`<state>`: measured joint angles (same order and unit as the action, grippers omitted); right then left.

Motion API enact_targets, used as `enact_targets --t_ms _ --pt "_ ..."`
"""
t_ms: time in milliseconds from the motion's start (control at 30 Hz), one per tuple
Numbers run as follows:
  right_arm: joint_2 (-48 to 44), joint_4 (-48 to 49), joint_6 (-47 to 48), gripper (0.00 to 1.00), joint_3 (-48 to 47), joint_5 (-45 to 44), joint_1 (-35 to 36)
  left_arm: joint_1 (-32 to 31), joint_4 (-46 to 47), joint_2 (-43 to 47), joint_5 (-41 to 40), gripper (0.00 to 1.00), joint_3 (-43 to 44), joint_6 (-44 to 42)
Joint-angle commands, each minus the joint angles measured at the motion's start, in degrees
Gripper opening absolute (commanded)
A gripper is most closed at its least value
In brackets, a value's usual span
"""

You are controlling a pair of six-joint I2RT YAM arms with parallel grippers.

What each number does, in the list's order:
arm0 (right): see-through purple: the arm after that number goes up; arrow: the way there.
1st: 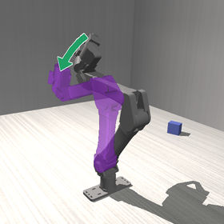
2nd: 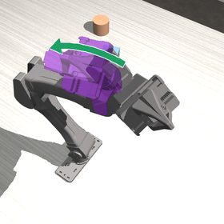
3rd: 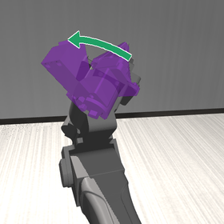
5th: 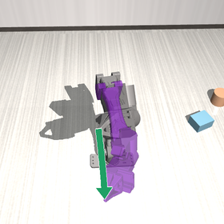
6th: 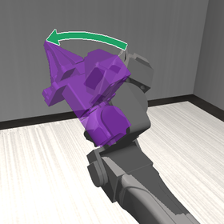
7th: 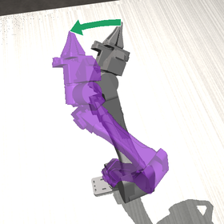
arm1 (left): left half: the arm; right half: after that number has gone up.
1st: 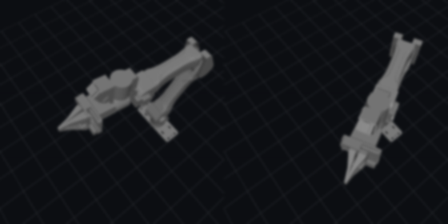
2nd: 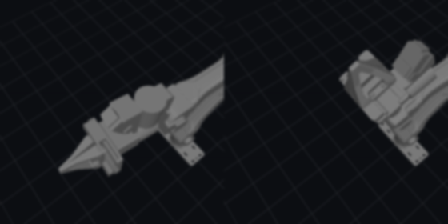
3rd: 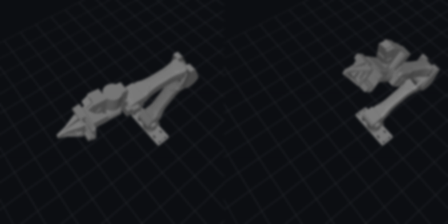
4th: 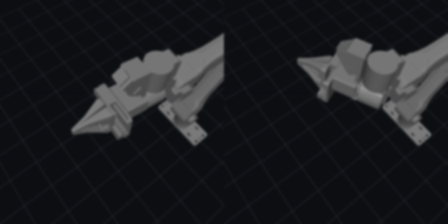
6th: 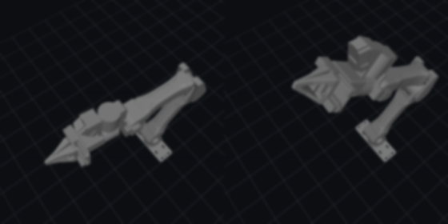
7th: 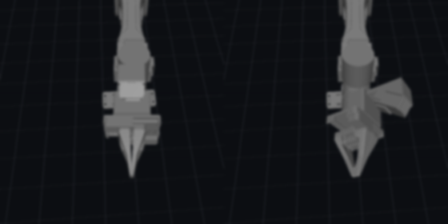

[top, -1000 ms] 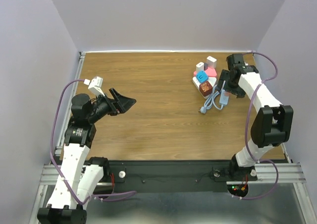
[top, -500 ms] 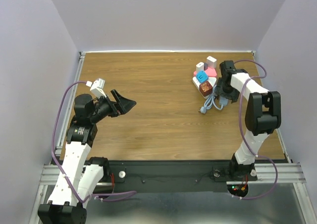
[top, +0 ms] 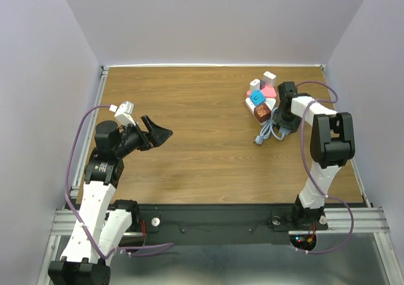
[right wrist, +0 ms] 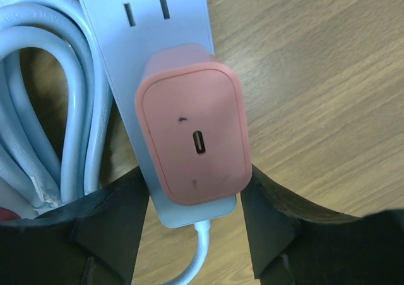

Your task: Pull the plug off the socket

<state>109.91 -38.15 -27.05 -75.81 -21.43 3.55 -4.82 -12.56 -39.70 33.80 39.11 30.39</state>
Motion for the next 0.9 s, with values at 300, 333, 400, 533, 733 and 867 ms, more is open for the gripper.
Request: enact_targets --t_ms 300,333,400,533,733,867 --pt "-15.8 3.7 -4.9 0.00 5.3 -7.7 -1.0 -0.4 0.2 -0.2 0.0 0.98 2.5 -2.3" --pt "-18.0 3.1 -4.4 0.00 4.5 -7.3 -1.0 -0.4 -0.2 -0.1 -0.5 0.98 3.0 -2.4" --pt "-25.3 2.1 -3.0 0.00 3.4 -2.9 -1.0 -0.4 -0.4 0.0 -1.3 0.98 3.5 -2.5" --pt "-36.9 2.2 0.6 0.00 2.5 9.2 -0.9 -0.4 -1.3 -0.5 -5.6 0.98 5.5 -2.8" --pt "-43.0 1.7 12.0 0.00 3.0 39.9 0.1 -0.3 -1.8 -0.6 -10.9 0.98 8.2 -1.8" --pt "-39.5 -5.2 17.5 0.00 1.6 38.7 10.6 -0.3 -1.8 0.0 -14.5 0.98 8.2 -0.8"
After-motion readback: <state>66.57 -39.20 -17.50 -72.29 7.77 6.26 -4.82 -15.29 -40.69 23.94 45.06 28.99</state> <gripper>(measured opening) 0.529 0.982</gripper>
